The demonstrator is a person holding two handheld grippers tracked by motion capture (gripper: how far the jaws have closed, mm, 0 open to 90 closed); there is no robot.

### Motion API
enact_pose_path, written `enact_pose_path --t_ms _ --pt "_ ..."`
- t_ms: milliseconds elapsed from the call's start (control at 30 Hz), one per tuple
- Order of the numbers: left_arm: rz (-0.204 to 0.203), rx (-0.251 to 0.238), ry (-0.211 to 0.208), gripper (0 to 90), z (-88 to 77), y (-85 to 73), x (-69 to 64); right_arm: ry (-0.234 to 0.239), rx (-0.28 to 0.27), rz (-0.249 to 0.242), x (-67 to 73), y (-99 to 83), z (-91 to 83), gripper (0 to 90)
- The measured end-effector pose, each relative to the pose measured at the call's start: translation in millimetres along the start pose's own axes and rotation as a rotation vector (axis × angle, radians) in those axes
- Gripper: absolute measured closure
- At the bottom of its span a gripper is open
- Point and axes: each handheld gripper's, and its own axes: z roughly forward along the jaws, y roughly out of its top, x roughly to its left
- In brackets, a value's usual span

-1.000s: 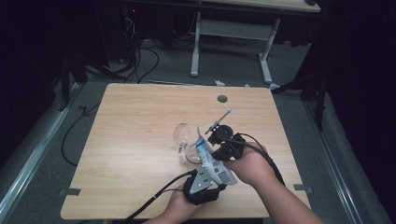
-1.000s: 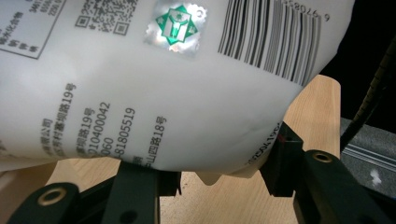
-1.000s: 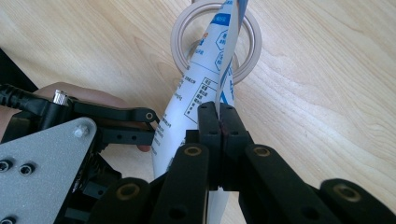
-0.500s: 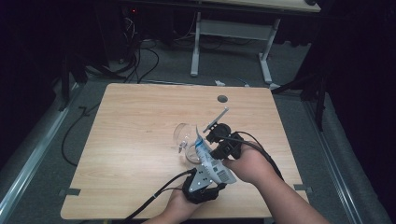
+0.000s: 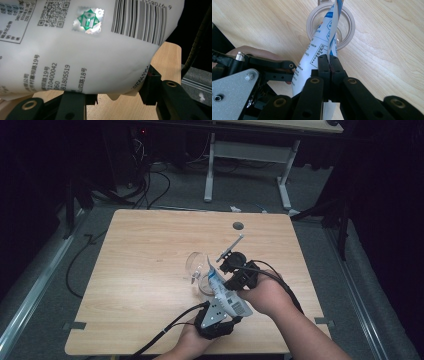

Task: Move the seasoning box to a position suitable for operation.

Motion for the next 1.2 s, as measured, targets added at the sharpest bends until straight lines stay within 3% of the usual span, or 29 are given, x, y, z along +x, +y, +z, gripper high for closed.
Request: enact_pose_path --t_ms 1200 --pt "0.001 -0.005 0.001 57.8 0.1 4.1 1.2 0.005 -0.011 -0.008 -4.5 1.2 -2.5 90.0"
